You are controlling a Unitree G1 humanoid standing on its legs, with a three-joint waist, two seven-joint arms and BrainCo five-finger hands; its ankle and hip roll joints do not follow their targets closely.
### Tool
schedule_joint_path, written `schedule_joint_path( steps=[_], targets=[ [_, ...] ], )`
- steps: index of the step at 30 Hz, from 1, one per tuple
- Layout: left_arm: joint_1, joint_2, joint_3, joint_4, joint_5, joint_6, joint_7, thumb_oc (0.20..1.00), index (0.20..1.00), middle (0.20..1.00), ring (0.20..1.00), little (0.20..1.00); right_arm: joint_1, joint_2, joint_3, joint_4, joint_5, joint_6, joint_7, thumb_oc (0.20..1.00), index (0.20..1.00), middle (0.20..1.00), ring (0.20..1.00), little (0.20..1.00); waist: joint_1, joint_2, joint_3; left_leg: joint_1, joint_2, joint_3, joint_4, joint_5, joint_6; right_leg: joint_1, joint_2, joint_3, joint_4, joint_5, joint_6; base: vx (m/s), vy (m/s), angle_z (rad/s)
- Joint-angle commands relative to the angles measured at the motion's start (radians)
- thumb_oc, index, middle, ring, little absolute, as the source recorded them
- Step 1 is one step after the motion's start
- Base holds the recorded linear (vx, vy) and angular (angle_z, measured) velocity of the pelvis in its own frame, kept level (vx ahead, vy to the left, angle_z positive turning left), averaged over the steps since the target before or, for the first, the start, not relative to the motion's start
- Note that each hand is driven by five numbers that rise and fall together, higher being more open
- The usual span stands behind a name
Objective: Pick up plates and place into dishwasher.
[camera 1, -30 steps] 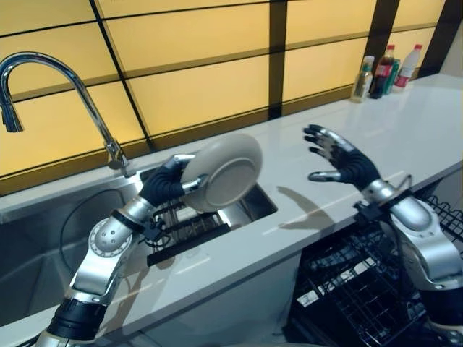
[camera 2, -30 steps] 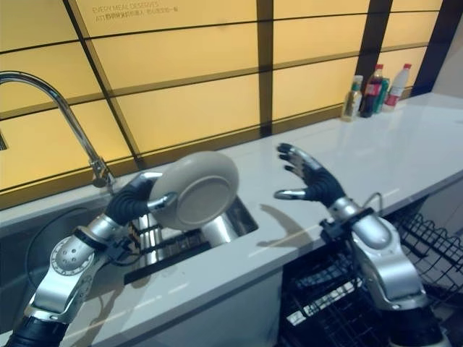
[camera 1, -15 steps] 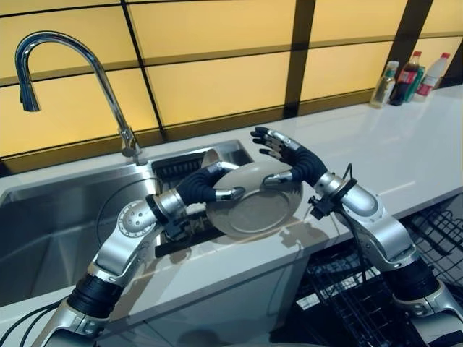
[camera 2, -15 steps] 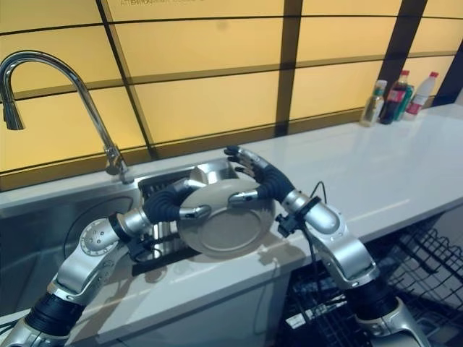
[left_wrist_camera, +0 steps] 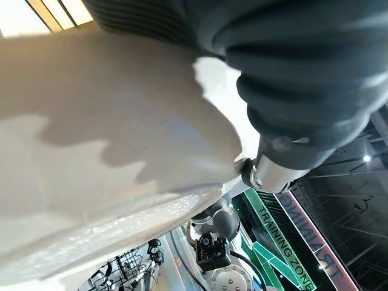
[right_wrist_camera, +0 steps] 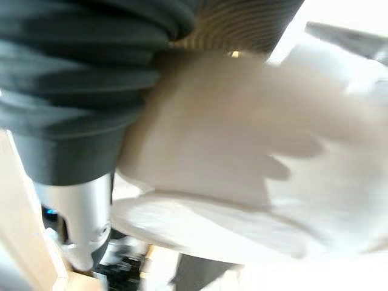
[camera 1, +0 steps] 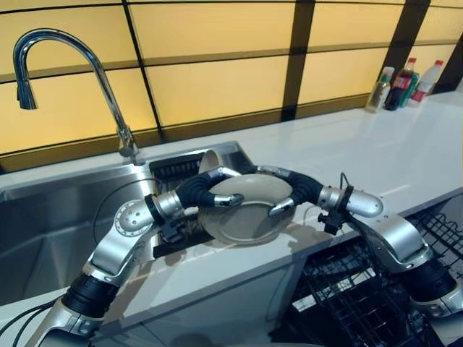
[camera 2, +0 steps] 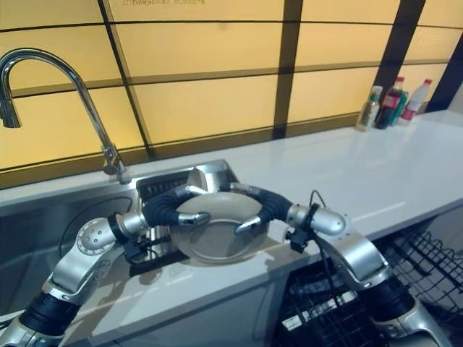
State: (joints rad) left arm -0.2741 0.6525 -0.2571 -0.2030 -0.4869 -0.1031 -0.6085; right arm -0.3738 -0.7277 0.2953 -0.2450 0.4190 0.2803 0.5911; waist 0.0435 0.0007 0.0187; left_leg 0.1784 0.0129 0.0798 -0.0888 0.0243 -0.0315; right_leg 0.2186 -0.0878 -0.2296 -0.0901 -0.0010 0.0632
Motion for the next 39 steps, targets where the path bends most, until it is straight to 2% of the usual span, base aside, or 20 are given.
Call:
schedule_joint_path(
  steps=[1,5,9,10,11,12,26,33,34,35,39],
  targets=[
    [-0.048,0.052,0.034,0.045,-0.052,-0.057,0.004,0.200,0.200,0.200,0.200,0.200,0.006,-0.064,-0.017,0.024,-0.108,-0.047,0.073,1.000,1.000,1.000,1.000,1.000,0.009,-0.025,-0.034,-0.011,-0.027,0.035,0.001,-0.100,0.026,-0.066,-0.014,-0.002,0.020,-0.021,0.047,0.01,-0.035,-0.01],
    [-0.035,0.077,0.045,0.038,-0.053,-0.064,0.013,0.200,0.200,0.200,0.200,0.200,0.019,-0.132,-0.034,0.028,-0.130,-0.054,0.082,1.000,1.000,1.000,1.000,1.000,0.004,-0.030,-0.032,-0.012,-0.023,0.039,0.001,-0.098,0.024,-0.068,-0.010,0.003,0.022,-0.022,0.046,0.00,-0.035,-0.01],
    [-0.026,0.078,0.060,0.045,-0.060,-0.073,0.007,0.200,0.200,0.200,0.200,0.200,0.014,-0.136,-0.052,0.029,-0.109,-0.049,0.096,1.000,1.000,1.000,1.000,1.000,0.002,-0.031,-0.034,-0.016,-0.023,0.038,0.001,-0.097,0.024,-0.073,-0.007,0.007,0.024,-0.022,0.045,0.00,-0.008,-0.01],
    [-0.025,0.074,0.061,0.047,-0.058,-0.075,0.006,0.200,0.200,0.200,0.200,0.200,0.016,-0.132,-0.054,0.032,-0.108,-0.054,0.106,0.862,0.862,0.862,0.862,0.862,0.001,-0.030,-0.034,-0.016,-0.024,0.037,0.001,-0.097,0.024,-0.072,-0.007,0.008,0.023,-0.022,0.045,0.01,-0.010,-0.03],
    [-0.023,0.071,0.061,0.046,-0.057,-0.074,0.006,0.200,0.200,0.200,0.200,0.200,0.018,-0.128,-0.053,0.031,-0.106,-0.055,0.107,0.580,0.580,0.580,0.580,0.580,0.002,-0.030,-0.034,-0.016,-0.024,0.037,0.001,-0.097,0.024,-0.071,-0.006,0.008,0.021,-0.022,0.045,0.02,-0.009,-0.03],
    [-0.022,0.069,0.059,0.048,-0.058,-0.075,0.004,0.200,0.200,0.200,0.200,0.200,0.021,-0.123,-0.053,0.030,-0.098,-0.061,0.094,0.200,0.200,0.200,0.200,0.200,0.002,-0.029,-0.035,-0.016,-0.023,0.036,0.001,-0.097,0.024,-0.069,-0.005,0.008,0.019,-0.022,0.045,0.00,0.000,0.00],
    [-0.018,0.017,0.063,0.060,-0.079,-0.053,0.015,0.200,0.200,0.200,0.200,0.200,-0.010,-0.019,-0.072,0.052,0.038,-0.074,-0.043,0.200,0.200,0.200,0.200,0.200,0.010,-0.023,-0.042,-0.015,-0.021,0.046,0.001,-0.103,0.026,-0.070,-0.008,0.007,0.003,-0.014,0.047,0.00,0.001,-0.03],
    [-0.017,-0.012,0.062,0.061,-0.088,-0.042,0.021,0.200,0.200,0.200,0.200,0.200,0.006,0.033,-0.082,0.054,0.065,-0.071,-0.053,0.209,0.209,0.209,0.209,0.209,0.008,-0.021,-0.044,-0.017,-0.022,0.053,0.001,-0.104,0.028,-0.077,-0.014,0.007,0.003,-0.011,0.051,0.00,0.007,-0.02],
    [-0.020,-0.015,0.059,0.062,-0.086,-0.040,0.022,0.200,0.200,0.200,0.200,0.200,0.006,0.038,-0.078,0.056,0.060,-0.074,-0.054,0.893,0.893,0.893,0.893,0.893,0.008,-0.021,-0.044,-0.016,-0.023,0.053,0.001,-0.105,0.029,-0.077,-0.015,0.008,0.003,-0.011,0.052,-0.01,0.031,-0.01],
    [-0.022,-0.016,0.057,0.064,-0.087,-0.039,0.024,0.200,0.200,0.200,0.200,0.200,0.007,0.041,-0.075,0.059,0.056,-0.075,-0.050,1.000,1.000,1.000,1.000,1.000,0.007,-0.021,-0.044,-0.016,-0.023,0.053,0.001,-0.105,0.029,-0.078,-0.015,0.009,0.003,-0.010,0.052,-0.01,0.032,-0.01],
    [-0.027,-0.019,0.053,0.070,-0.082,-0.040,0.035,0.200,0.200,0.200,0.200,0.200,0.010,0.043,-0.071,0.065,0.061,-0.075,-0.064,1.000,1.000,1.000,1.000,1.000,0.004,-0.021,-0.045,-0.016,-0.024,0.057,0.001,-0.106,0.031,-0.079,-0.016,0.013,0.003,-0.010,0.052,-0.01,0.008,0.00]
  ],
)
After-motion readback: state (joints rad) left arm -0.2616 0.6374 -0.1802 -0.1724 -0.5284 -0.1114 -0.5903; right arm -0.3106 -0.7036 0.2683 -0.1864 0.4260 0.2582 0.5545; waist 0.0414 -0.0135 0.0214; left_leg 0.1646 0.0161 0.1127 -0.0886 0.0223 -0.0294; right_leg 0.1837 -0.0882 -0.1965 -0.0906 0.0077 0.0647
